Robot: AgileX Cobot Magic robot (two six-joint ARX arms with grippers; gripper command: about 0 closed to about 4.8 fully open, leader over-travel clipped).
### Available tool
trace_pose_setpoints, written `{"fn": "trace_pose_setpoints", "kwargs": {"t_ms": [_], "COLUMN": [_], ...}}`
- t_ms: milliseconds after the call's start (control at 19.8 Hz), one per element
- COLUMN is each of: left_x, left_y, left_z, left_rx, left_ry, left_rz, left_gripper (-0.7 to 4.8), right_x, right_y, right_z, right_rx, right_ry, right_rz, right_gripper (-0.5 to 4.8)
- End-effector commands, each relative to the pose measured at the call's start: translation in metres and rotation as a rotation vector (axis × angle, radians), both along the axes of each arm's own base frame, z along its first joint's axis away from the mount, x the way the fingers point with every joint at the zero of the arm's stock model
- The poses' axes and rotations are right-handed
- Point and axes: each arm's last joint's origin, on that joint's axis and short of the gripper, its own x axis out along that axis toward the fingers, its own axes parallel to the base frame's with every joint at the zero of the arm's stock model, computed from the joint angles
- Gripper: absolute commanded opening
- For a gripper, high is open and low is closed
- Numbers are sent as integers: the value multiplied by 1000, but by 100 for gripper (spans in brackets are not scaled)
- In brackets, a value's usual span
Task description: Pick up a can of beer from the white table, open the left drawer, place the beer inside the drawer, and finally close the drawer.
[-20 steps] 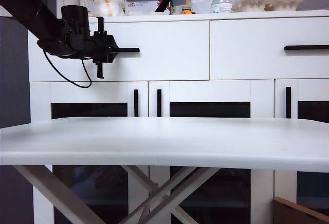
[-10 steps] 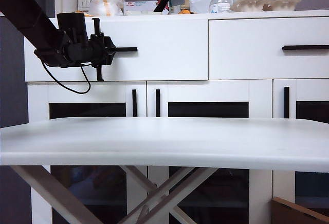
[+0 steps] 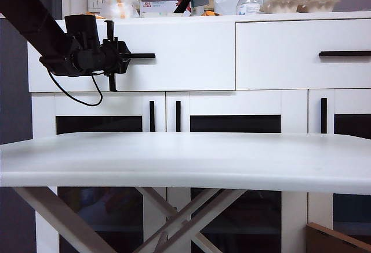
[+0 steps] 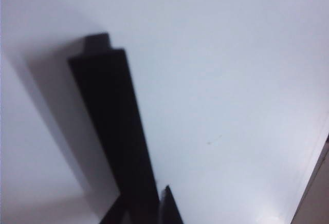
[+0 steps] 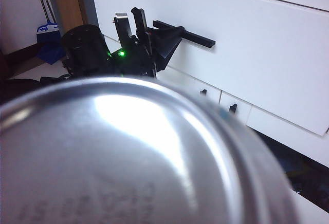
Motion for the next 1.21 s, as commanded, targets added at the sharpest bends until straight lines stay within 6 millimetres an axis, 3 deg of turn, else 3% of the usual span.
{"fn": "trace_pose_setpoints", "kwargs": {"t_ms": [51, 304, 1214], "left_x": [-7, -24, -132], "left_y": [-7, -3, 9], "left_z": [4, -19, 3], "left_rx": [39, -20, 30], "left_ry": [-74, -145, -39], "left_rz": [-36, -26, 34], "left_gripper": [-7, -6, -6], "right_x": [-2, -2, -2], "right_y": [-2, -2, -2], "right_z": [13, 13, 13], "right_rx": [46, 46, 50], "right_ry": [-72, -72, -77], "right_rz": [-2, -2, -2], "right_gripper": [129, 129, 129]}}
